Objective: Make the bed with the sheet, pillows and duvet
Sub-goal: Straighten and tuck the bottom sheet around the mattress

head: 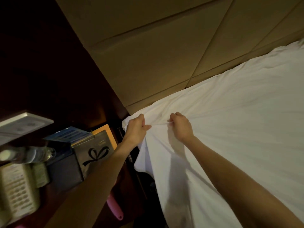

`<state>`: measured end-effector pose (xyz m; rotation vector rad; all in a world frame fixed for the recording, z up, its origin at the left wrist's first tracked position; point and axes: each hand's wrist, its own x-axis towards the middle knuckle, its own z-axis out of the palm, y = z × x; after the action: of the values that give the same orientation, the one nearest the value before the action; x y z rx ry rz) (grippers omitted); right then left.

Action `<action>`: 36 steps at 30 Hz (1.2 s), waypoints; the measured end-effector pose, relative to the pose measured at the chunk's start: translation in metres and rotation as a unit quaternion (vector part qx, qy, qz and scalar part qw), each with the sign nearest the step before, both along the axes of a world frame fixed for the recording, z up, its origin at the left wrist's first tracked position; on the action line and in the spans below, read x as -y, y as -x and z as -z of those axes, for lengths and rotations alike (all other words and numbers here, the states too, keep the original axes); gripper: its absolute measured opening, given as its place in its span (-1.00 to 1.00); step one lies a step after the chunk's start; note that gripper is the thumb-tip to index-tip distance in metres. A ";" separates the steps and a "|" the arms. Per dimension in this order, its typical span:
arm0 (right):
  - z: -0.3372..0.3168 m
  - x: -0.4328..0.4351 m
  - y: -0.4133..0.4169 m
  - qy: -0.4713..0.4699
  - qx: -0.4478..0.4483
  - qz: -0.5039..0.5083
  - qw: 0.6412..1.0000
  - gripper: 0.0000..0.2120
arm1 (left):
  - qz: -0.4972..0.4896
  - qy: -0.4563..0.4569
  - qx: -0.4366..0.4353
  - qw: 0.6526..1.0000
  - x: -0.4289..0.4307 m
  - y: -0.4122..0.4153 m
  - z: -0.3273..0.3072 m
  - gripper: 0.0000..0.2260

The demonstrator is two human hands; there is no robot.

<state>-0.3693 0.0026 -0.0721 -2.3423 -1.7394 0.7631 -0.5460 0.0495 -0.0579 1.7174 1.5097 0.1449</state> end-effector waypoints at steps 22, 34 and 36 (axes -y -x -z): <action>0.022 -0.060 -0.019 0.175 0.060 -0.100 0.978 -0.44 | -0.017 0.093 -0.054 0.994 -0.022 0.016 0.060 -0.73; 0.045 -0.064 -0.007 0.170 0.045 -0.121 0.977 -0.66 | 0.089 0.042 -0.083 0.992 0.009 0.004 0.098 -0.77; 0.047 -0.065 -0.007 0.194 0.055 -0.158 0.967 -0.60 | 0.106 0.031 -0.083 0.990 0.011 0.004 0.101 -0.78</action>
<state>-0.3626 0.0680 -0.1187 -2.4031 -2.2254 1.1340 -0.5499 0.0390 -0.1587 1.8636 1.4204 -0.1579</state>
